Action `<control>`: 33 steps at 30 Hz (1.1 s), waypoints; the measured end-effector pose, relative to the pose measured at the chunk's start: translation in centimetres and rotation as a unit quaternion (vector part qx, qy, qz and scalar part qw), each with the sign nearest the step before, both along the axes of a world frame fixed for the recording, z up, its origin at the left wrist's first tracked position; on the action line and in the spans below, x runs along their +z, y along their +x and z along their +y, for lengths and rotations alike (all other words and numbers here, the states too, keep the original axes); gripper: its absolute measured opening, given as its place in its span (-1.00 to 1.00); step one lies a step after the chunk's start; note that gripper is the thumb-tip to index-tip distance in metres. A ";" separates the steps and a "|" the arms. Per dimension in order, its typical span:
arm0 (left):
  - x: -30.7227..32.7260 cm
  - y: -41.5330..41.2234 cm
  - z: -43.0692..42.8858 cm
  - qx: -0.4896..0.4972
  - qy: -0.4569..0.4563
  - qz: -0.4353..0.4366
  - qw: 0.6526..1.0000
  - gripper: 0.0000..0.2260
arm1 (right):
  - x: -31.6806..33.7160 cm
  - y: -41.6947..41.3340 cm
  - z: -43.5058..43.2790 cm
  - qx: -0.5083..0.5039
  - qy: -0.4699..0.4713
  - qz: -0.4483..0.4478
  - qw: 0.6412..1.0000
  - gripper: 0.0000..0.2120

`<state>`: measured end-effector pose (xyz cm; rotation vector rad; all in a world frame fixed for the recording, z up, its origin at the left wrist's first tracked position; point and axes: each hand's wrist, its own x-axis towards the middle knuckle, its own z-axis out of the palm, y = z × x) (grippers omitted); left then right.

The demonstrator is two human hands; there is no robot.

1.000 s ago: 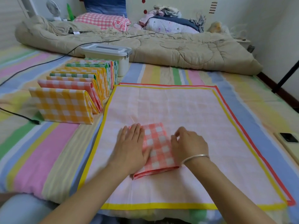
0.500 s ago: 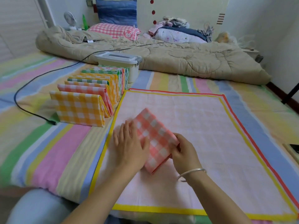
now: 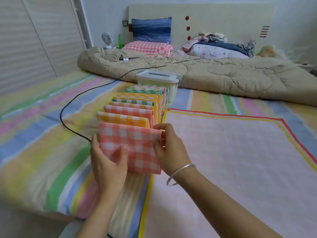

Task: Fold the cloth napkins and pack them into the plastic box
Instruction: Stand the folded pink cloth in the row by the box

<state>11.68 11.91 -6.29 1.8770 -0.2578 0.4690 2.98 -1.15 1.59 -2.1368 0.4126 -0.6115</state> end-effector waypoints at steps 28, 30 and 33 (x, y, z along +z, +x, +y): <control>-0.5 12.2 -2.6 0.000 0.072 0.021 0.997 -0.43 | -3.8 11.1 -1.2 -0.069 0.003 0.142 0.987 -0.11; -0.6 11.5 -1.8 0.005 0.074 0.021 0.997 -0.44 | -4.0 10.4 -0.3 -0.072 0.007 0.133 0.989 -0.12; -0.4 10.6 -0.6 0.014 0.086 0.012 0.996 -0.43 | -4.3 9.3 0.5 -0.067 0.001 0.125 0.990 -0.10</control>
